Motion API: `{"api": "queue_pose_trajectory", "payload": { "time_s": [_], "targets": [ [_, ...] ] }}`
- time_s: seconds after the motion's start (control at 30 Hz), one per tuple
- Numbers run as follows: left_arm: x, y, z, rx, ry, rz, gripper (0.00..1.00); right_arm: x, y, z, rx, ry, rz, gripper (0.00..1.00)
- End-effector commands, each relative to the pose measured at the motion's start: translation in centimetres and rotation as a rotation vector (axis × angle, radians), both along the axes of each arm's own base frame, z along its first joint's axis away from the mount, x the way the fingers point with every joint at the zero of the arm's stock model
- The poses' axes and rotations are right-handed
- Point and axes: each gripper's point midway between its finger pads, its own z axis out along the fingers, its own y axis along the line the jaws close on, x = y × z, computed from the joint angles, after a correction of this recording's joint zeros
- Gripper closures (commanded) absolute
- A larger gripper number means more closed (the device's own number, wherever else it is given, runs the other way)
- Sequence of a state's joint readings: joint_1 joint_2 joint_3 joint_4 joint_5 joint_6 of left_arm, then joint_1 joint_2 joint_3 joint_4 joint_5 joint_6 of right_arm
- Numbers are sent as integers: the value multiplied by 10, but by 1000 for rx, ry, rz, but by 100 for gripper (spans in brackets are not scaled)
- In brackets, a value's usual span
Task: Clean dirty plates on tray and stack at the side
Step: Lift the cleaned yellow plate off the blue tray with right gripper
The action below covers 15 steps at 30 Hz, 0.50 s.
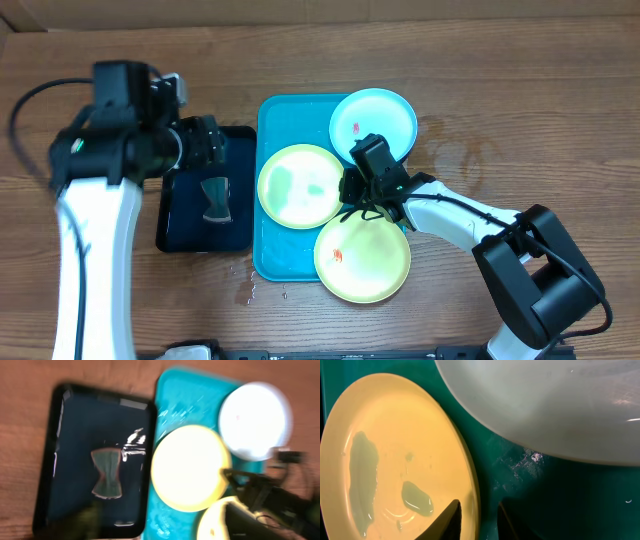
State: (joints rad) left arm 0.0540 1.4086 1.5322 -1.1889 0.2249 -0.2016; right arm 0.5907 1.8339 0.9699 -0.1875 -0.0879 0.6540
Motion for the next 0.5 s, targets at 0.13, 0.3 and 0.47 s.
{"api": "queue_pose_trajectory", "payload": {
  "time_s": [0.13, 0.3, 0.47],
  "targets": [
    [-41, -6, 77, 6, -260, -21, 0, 1, 0, -7, -10, 3, -15, 75],
    [-51, -5, 77, 12, -246, -16, 0, 1, 0, -7, -9, 1, -15, 83],
    [-51, -5, 69, 10, -206, -16, 0, 1, 0, -7, -11, 4, -14, 91]
  ]
}}
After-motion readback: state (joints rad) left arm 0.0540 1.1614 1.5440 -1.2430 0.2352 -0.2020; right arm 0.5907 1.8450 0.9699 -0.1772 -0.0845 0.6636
